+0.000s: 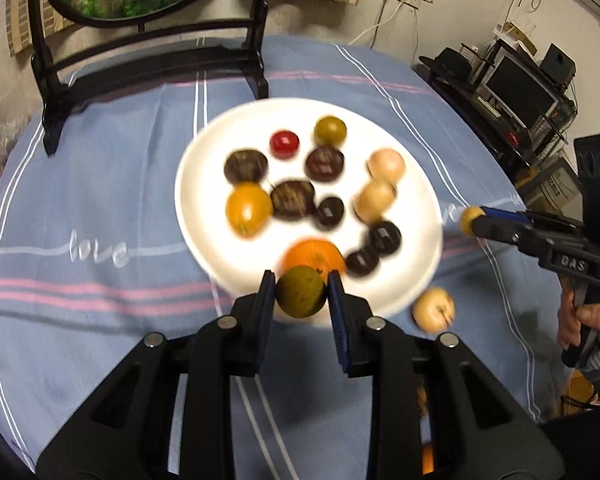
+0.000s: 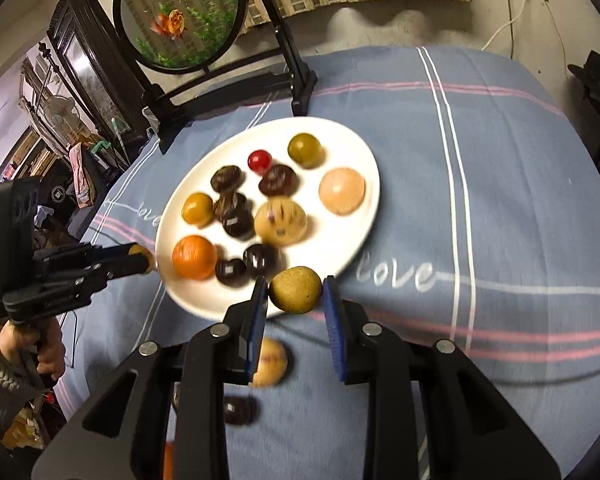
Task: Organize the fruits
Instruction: 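Place both small yellow fruits on the white plate and open both grippers, then move both grippers back toward the dark fruits beside the plate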
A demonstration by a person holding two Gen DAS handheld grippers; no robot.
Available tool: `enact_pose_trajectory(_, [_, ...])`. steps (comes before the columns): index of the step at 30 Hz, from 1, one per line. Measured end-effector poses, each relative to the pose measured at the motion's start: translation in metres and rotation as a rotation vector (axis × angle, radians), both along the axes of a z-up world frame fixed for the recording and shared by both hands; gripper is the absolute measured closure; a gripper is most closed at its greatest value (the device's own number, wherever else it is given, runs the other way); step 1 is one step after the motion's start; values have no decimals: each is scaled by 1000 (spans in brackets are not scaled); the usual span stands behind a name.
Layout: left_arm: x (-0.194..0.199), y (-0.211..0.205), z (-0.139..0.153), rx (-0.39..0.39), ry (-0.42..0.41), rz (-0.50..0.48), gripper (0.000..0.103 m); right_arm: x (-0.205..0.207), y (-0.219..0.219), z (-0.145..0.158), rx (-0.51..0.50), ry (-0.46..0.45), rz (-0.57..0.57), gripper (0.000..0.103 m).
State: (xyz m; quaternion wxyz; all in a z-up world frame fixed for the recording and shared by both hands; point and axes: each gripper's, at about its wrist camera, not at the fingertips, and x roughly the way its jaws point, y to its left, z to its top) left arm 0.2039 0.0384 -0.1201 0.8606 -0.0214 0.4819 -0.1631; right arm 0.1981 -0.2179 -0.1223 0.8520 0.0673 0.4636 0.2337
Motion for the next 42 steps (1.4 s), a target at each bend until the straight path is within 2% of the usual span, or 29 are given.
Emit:
enact_pose_trajectory(6, [29,6,-14,-11,16,22,76,23,11,-9,-21,15,5,75])
enact_pose_trajectory(10, [38,9,-25,-20,41,24,76,33,14,-20,-8,69,9,74])
enact_pose_trajectory(11, [39,9,-27,-31,46,29,72,35,14,-22,4,78,1,73])
enact_pose_trajectory(13, [38,11,-28,-36,43,50,54,39,11,-24,40,97,-15,71])
enact_pose_trajectory(14, [38,11,-28,-36,40,61,46,39,9,-23,49,100,-21,65])
enact_pose_trajectory(15, [37,13,-27,-45,39,71,46,38,8,-20,52,93,-31,48])
enact_pose_trajectory(16, [36,14,-26,-57,39,82,46,35,6,-16,52,70,-41,43])
enact_pose_trajectory(17, [34,16,-24,-61,36,89,46,31,4,-10,53,42,-43,43])
enact_pose_trajectory(21, [18,19,-15,-70,29,111,45,14,-7,-1,66,28,-59,43])
enact_pose_trajectory(26, [-20,14,-8,-58,29,99,36,-19,-25,-12,86,80,-102,43])
enact_pose_trajectory(34, [-88,-14,-21,-8,86,24,33,-78,-42,-34,100,166,-127,40])
enact_pose_trajectory(42, [-121,-39,-27,46,98,-33,23,-101,-36,-34,80,164,-88,39])
